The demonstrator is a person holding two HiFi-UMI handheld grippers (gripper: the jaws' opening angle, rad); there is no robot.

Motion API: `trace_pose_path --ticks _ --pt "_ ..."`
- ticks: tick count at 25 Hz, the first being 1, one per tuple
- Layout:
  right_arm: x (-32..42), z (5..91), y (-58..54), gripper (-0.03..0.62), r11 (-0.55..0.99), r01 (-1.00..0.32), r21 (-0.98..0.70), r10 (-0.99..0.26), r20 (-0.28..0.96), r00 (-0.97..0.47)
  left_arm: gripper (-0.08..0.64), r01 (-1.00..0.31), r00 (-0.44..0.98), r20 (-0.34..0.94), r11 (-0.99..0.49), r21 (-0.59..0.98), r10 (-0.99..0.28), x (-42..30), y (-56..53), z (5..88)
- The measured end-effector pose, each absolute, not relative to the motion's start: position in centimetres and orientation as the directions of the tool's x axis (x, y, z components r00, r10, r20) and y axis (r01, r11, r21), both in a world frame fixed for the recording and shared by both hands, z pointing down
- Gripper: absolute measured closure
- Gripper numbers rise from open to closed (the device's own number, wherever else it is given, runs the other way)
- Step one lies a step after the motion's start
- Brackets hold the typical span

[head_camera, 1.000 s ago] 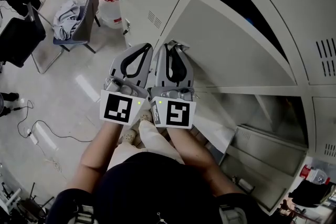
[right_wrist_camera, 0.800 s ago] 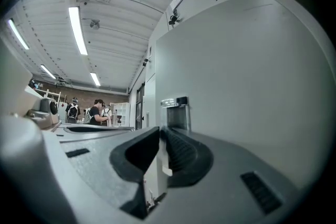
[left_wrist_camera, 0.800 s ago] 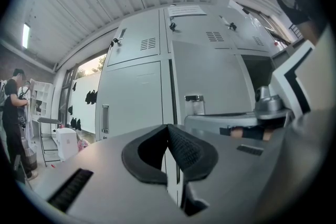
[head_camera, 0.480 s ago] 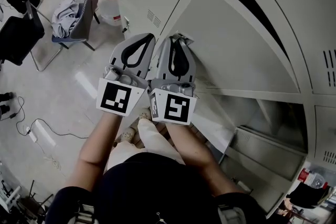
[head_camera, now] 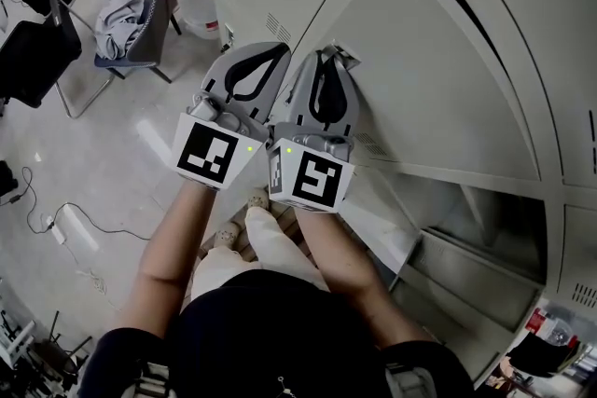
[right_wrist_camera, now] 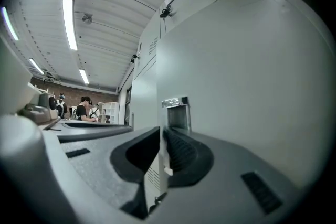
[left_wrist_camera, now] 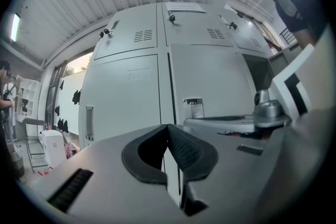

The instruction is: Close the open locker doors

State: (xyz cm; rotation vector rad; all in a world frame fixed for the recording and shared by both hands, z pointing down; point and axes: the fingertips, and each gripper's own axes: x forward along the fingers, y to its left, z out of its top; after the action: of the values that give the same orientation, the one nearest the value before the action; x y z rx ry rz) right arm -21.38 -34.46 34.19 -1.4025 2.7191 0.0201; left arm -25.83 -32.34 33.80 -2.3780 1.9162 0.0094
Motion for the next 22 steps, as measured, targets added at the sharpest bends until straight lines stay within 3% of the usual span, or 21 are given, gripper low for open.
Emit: trace_pose_path --ticks 22 --pt "-20.9 34.0 -37.5 0.557 0.479 -0.877 -0.037 -0.875 -0.097 -0.474 0.557 -0.975 0.22 -0.026 -0.219 -0.033 -0.975 -27.2 -33.3 34.5"
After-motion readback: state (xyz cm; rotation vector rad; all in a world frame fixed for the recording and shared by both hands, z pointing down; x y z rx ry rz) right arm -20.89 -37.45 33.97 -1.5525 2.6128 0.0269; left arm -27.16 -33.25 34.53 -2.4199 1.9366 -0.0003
